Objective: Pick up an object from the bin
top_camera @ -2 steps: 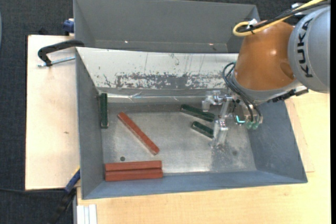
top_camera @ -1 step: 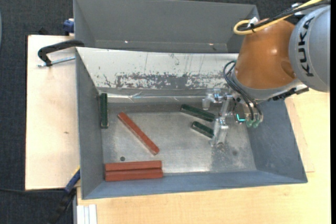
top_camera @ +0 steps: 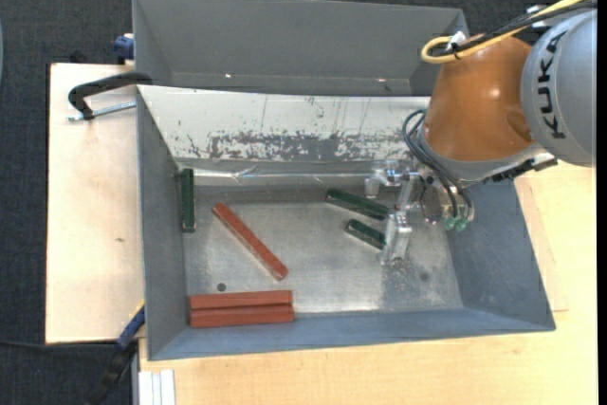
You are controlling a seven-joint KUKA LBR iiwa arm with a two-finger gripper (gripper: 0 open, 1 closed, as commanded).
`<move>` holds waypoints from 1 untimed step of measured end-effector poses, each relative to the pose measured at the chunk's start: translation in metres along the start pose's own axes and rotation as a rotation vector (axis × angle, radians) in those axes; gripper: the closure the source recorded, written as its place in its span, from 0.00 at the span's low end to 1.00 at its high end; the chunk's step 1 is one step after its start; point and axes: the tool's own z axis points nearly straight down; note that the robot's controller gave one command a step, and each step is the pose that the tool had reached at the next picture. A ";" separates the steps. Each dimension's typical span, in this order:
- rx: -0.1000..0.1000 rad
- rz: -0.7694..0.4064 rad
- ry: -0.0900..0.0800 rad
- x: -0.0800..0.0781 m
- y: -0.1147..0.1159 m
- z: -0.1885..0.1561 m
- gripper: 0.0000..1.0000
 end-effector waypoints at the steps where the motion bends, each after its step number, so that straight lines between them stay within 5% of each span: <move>1: 0.000 0.054 -0.002 -0.004 0.004 0.047 0.00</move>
Offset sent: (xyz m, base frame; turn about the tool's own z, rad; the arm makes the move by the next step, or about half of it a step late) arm 0.0450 0.0052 -0.0910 -0.0546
